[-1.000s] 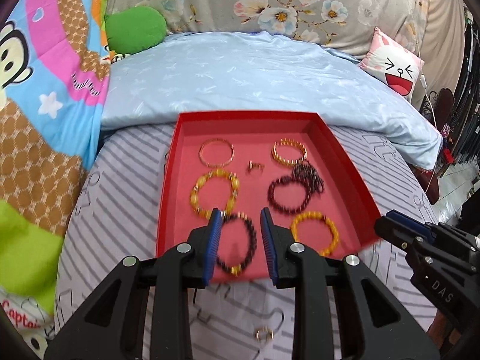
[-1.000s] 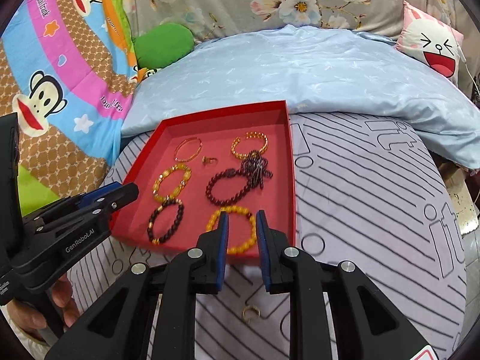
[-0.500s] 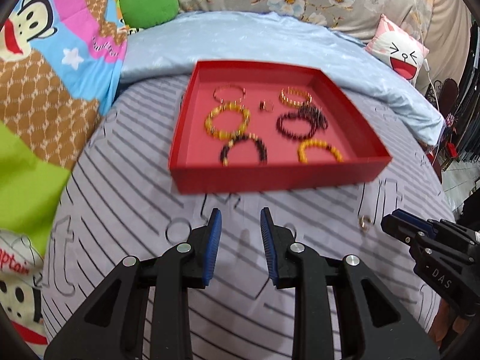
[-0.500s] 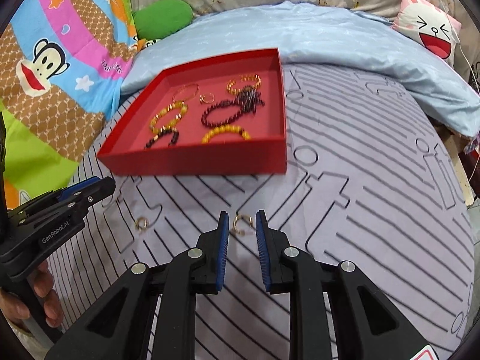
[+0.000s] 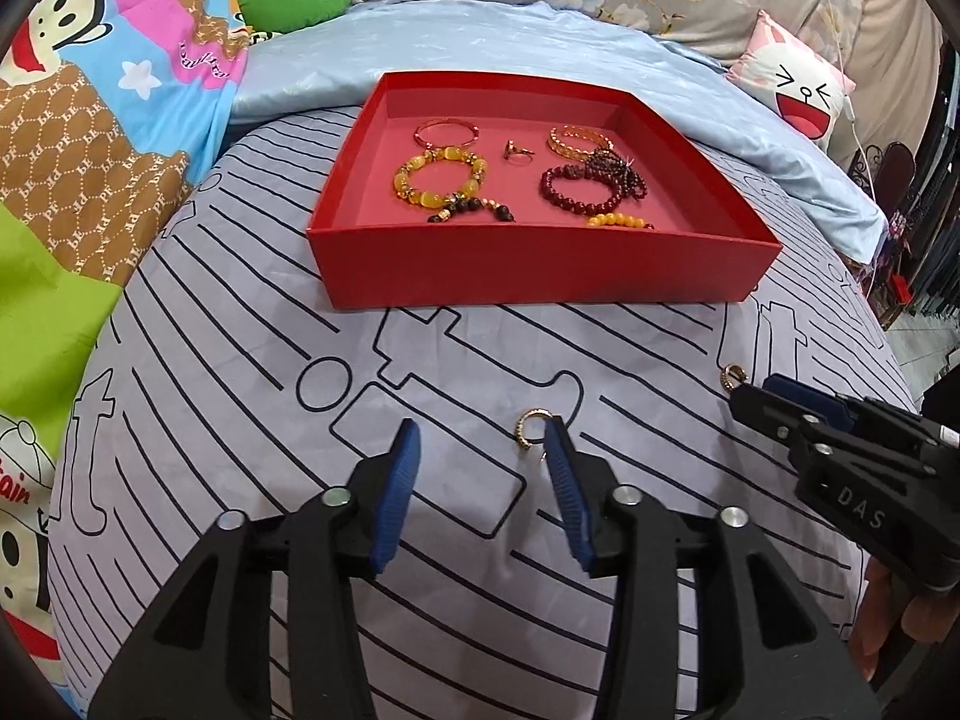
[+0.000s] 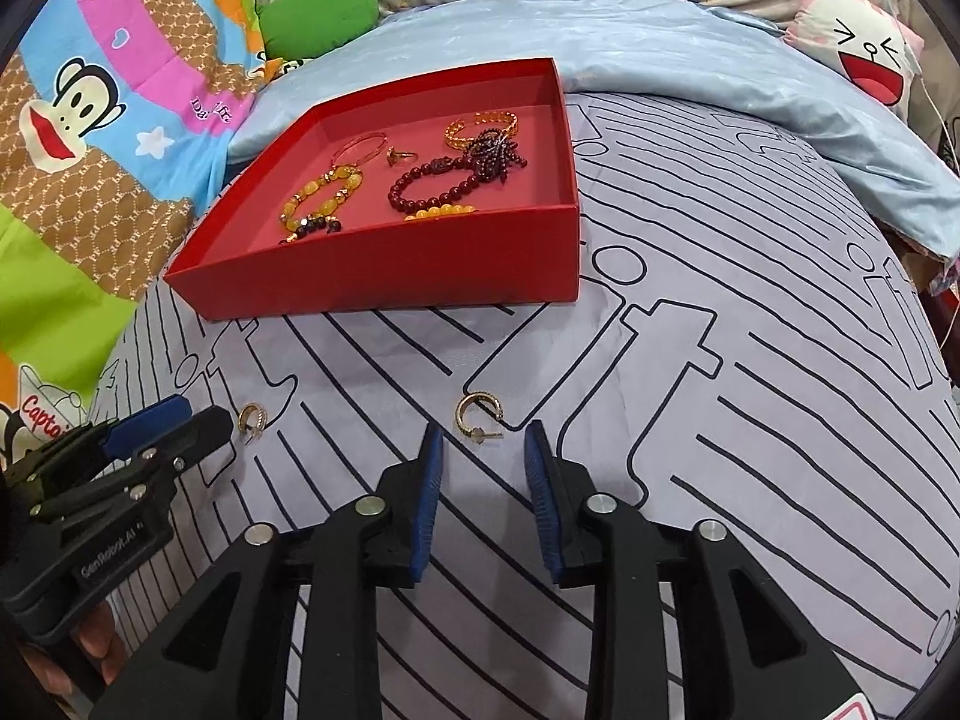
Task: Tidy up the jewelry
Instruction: 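Grasp a gold hoop earring with the left tool while the right tool grasps another hoop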
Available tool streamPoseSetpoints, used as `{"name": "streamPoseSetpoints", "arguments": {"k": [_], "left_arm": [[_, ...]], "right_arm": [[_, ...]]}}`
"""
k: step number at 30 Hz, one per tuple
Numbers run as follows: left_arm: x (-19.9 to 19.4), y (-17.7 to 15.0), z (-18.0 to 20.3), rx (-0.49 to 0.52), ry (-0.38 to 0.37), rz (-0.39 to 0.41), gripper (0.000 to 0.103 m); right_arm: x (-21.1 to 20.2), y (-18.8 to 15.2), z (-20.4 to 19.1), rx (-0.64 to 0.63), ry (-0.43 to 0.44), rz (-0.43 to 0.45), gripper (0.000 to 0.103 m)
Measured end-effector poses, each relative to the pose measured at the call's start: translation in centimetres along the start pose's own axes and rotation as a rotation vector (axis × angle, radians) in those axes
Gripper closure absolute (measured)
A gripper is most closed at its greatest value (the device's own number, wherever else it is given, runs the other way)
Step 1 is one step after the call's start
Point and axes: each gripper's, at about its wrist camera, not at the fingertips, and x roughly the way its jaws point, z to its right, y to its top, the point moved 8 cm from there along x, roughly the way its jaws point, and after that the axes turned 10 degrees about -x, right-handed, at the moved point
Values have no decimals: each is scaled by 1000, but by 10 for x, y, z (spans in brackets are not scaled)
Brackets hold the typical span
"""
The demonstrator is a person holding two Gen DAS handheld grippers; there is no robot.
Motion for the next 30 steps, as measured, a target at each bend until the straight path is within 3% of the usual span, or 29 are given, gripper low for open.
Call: {"name": "streamPoseSetpoints", "arguments": {"k": [9,12,15,25,30], "left_arm": [[6,-4,9,24,-1,-6,58],[9,-5,10,26,0,-11,58],[10,-5,9,24,0,-12,58],[13,-5,11,40,10,-1,59],[14,-4,12,54,10,6,69]], "right_arm": [[5,6,-5,-49,-34,10,72],[7,6,-5,-64,-51,15,76],[7,6,-3,-64,-58,15,87],[3,4,1,-28,-29,15,87],[0,3,1,-24,-25,16,87]]}}
